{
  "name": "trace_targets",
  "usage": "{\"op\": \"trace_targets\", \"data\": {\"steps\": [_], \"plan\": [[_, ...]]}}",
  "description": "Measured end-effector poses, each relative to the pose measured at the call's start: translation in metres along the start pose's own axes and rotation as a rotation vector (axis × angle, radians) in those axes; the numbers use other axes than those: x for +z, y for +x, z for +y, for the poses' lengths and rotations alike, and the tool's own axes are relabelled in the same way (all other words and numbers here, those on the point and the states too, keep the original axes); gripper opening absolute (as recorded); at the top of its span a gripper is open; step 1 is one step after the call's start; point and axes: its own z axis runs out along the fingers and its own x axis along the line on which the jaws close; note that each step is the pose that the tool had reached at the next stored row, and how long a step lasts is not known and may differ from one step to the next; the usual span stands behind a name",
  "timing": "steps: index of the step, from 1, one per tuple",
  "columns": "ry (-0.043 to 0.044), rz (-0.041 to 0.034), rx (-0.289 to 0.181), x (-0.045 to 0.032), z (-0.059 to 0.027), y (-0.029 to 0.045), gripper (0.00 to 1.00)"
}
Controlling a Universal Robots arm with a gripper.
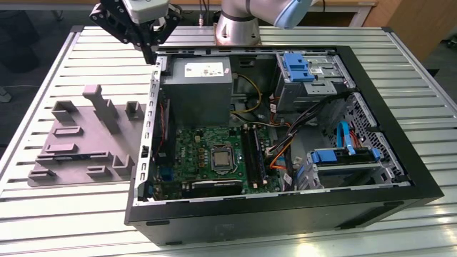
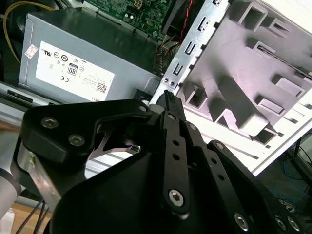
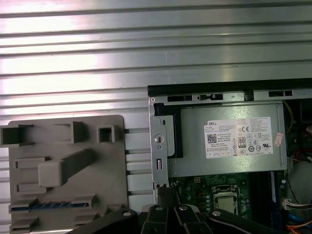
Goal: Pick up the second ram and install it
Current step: 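Reach for the second ram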
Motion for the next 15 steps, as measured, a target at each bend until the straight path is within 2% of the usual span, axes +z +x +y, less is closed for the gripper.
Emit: {"op": "trace_targets", "data": {"steps": [15], "plan": [[0.0001,0.0006,0.000,0.0003,-0.0004,0.0045,0.11]]}}
